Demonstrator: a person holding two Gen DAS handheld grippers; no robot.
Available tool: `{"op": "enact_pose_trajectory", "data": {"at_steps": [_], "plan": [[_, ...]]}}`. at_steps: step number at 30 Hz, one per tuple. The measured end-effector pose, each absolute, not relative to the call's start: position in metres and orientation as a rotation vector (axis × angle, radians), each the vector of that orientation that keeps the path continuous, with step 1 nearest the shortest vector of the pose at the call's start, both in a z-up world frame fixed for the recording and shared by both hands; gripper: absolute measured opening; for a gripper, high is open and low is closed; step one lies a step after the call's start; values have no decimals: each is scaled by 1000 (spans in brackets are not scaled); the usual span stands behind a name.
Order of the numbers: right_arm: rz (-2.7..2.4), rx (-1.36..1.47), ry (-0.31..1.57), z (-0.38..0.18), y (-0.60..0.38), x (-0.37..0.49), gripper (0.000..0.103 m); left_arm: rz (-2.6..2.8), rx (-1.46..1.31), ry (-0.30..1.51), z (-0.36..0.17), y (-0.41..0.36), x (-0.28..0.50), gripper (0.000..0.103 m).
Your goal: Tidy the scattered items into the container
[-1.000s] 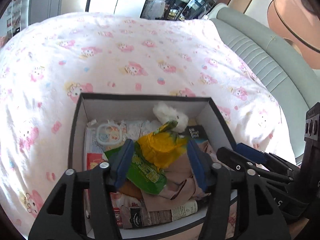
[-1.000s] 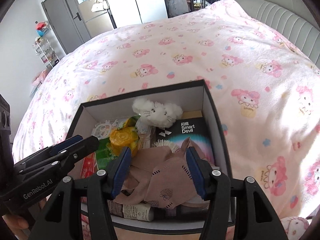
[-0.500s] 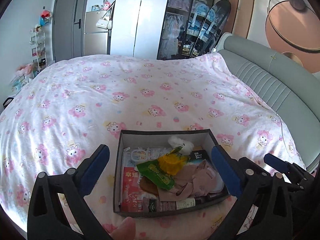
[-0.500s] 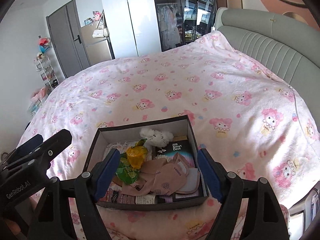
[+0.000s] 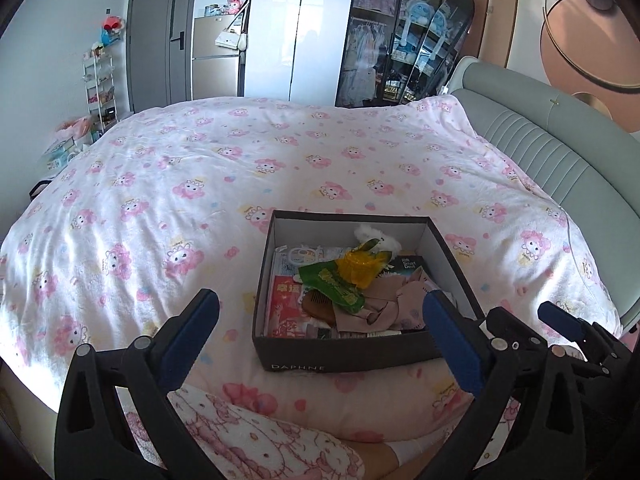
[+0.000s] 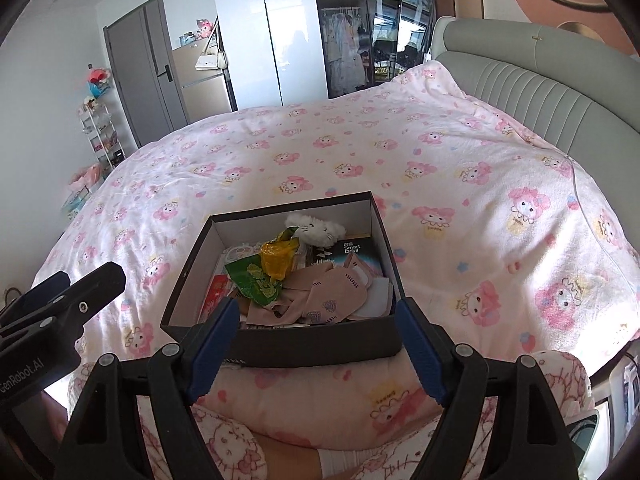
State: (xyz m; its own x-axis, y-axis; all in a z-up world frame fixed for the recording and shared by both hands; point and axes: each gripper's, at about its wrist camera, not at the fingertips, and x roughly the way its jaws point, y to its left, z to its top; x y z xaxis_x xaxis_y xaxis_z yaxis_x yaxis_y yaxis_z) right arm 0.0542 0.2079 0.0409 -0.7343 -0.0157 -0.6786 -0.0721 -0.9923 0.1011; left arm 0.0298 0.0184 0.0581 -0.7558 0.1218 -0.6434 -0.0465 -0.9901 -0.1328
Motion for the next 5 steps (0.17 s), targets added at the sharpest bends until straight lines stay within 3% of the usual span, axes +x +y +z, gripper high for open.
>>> {"op": "enact_pose_trajectory", "data": {"at_steps": [5], "plan": [[2867,-1143,176,33,210,58,79,2880,-1103,-145,49,12,34,103]]}}
